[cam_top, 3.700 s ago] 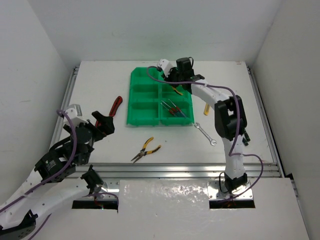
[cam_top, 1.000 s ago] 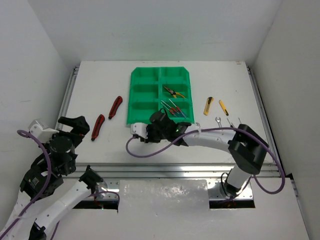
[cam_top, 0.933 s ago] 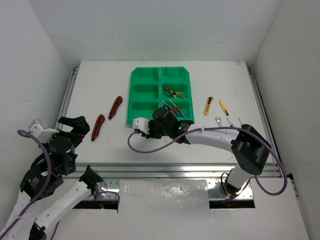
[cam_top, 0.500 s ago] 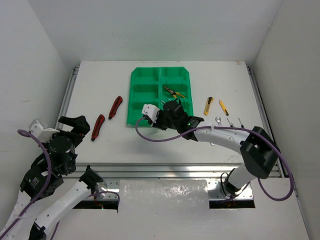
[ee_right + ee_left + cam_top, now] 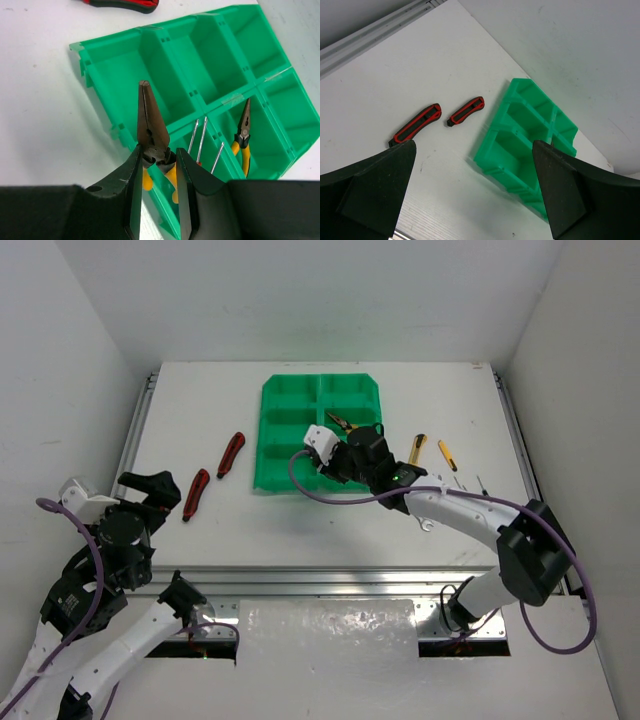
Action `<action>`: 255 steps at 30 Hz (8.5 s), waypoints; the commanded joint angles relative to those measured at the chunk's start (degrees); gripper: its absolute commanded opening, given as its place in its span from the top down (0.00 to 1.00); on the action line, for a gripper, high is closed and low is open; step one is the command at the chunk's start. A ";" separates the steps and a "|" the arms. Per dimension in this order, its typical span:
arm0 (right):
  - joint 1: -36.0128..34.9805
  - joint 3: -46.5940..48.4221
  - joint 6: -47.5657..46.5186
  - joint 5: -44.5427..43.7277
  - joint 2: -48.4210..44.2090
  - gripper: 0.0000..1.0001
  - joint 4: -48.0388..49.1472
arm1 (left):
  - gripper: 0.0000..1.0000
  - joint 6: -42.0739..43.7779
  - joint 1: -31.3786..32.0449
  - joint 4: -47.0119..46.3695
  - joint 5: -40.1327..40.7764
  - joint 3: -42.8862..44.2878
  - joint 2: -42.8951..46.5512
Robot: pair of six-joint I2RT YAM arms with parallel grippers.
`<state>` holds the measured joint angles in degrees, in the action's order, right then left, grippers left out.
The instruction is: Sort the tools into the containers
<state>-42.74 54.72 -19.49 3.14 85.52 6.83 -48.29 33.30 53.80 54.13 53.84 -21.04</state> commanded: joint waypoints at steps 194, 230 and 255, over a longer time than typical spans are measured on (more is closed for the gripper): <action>49.51 39.77 16.15 -1.46 43.50 0.67 -45.06 | 0.00 19.03 -2.71 -16.45 -27.32 -3.48 -28.62; 30.00 68.77 2.08 23.58 53.10 0.19 -8.58 | 0.00 19.29 -2.89 -17.24 -27.07 -3.31 -30.64; 28.24 4.00 28.89 26.74 -13.08 0.01 -23.79 | 0.12 42.41 -32.68 -14.07 -53.61 39.58 -93.57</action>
<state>-14.15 59.51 7.73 26.24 75.77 -18.24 -6.26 1.74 38.74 2.22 91.50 -115.33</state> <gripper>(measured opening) 0.986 0.931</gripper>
